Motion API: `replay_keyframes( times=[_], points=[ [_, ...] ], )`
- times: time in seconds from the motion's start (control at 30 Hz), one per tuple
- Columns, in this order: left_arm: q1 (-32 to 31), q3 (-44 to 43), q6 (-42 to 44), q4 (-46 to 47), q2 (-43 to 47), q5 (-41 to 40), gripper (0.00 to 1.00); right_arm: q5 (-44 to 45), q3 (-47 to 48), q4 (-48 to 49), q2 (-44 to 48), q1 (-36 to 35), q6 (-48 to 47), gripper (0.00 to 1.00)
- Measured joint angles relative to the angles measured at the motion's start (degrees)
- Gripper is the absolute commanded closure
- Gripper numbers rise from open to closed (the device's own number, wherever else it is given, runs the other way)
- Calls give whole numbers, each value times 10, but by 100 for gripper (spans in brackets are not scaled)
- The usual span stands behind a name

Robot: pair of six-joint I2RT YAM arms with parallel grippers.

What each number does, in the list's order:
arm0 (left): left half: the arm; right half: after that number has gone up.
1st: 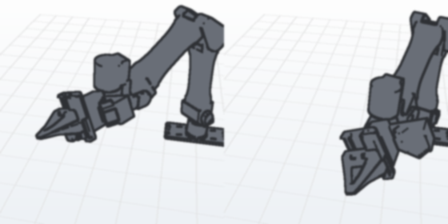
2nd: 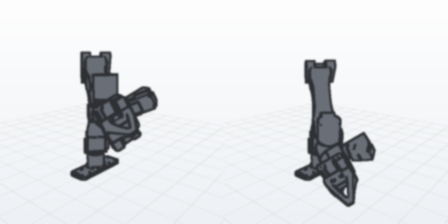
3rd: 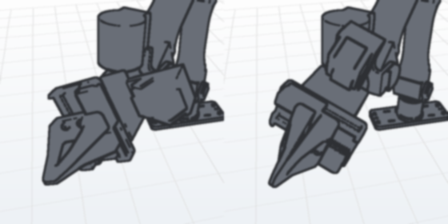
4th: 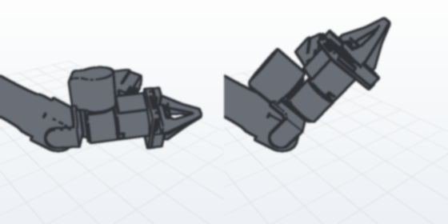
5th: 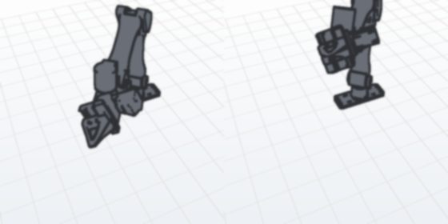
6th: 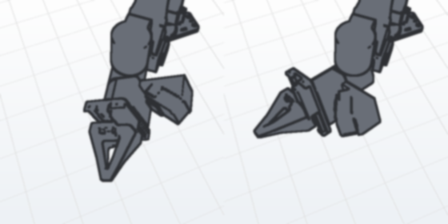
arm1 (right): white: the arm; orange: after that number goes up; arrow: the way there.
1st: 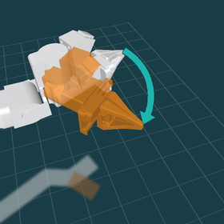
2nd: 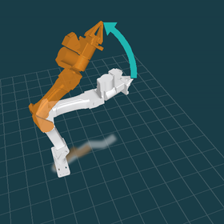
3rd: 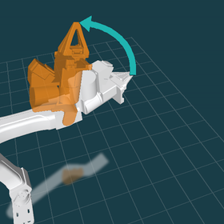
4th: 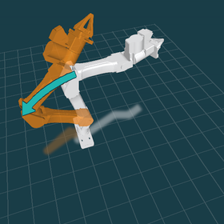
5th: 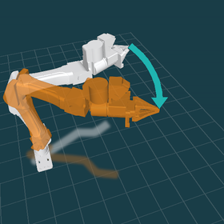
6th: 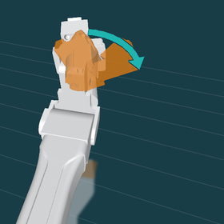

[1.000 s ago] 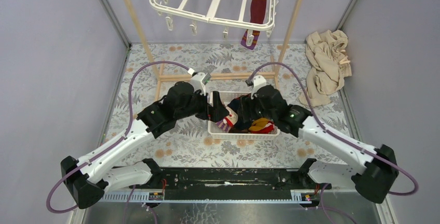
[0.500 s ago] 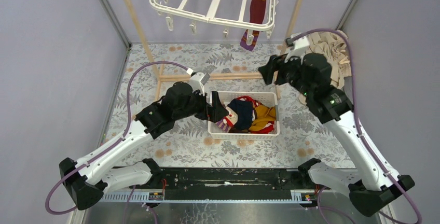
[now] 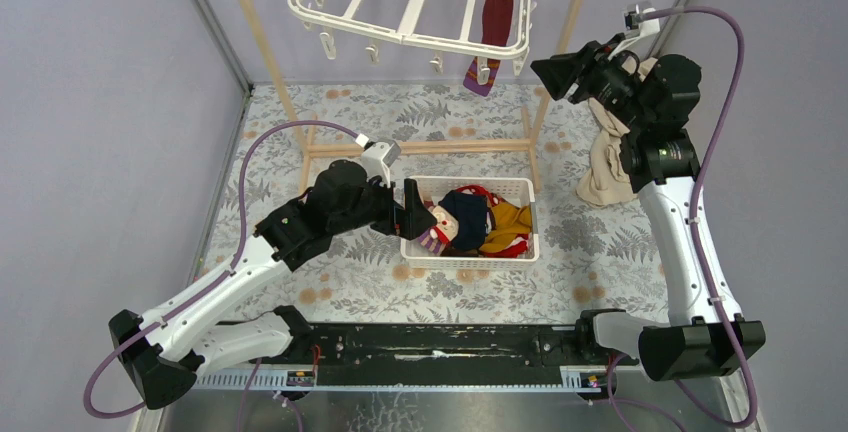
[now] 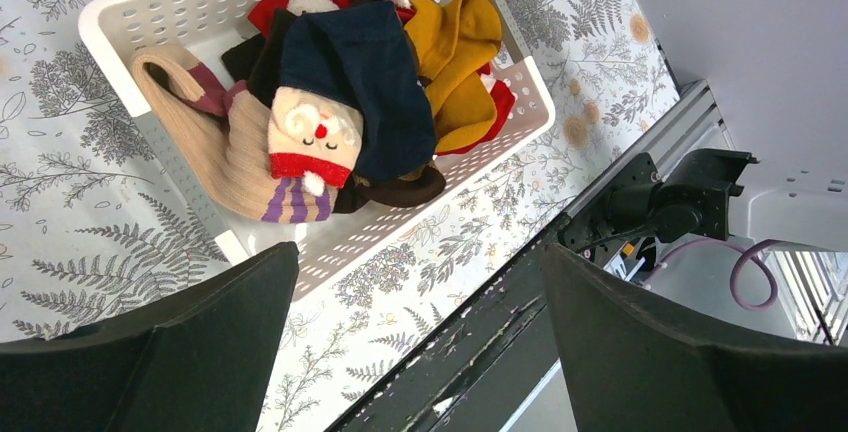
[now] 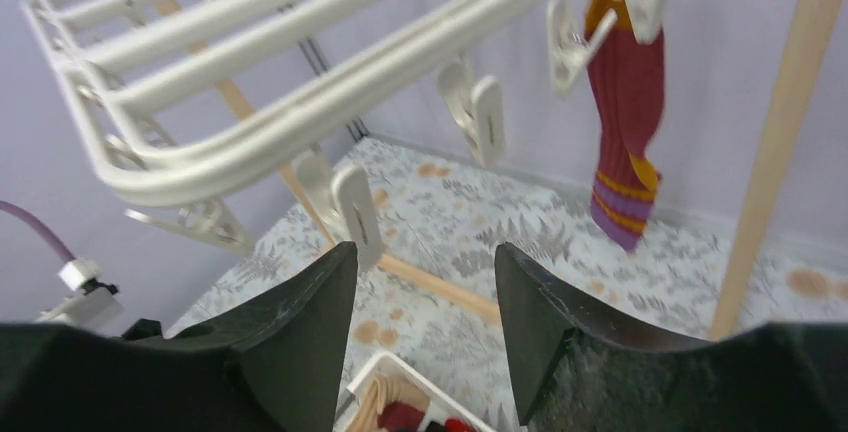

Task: Remove the socks clipped to the hanger
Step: Remove the sock from the hanger.

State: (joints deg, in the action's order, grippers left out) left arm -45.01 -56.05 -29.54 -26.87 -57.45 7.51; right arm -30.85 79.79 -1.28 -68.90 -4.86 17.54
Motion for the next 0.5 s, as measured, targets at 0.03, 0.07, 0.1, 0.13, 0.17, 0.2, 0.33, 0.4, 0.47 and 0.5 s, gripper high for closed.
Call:
replay_keyframes(
  times=[0.03,0.07,0.1,0.13,0.17,0.2,0.33,0.4,0.47,0.5],
  points=[
    [0,0,1,-1,0,0,2,-16,0,23,-4,5,11,41],
    [0,0,1,-2,0,0,2,-30,0,45,-7,8,21,41],
    [0,0,2,-3,1,0,2,-44,0,67,-10,10,30,41],
    [0,0,2,-4,2,0,2,-57,0,88,-14,12,38,41],
    [0,0,2,-5,3,0,1,-69,0,106,-17,12,45,42],
    [0,0,3,-5,4,0,1,-83,0,127,-21,13,54,42],
    [0,0,6,-6,6,0,2,-131,0,193,-44,13,86,42],
    [0,0,6,-6,6,0,2,-144,1,209,-56,13,95,42],
    [0,0,7,-6,5,0,2,-154,5,213,-67,13,99,43],
    [0,0,7,-6,5,0,2,-157,8,214,-72,13,99,43]
  ],
)
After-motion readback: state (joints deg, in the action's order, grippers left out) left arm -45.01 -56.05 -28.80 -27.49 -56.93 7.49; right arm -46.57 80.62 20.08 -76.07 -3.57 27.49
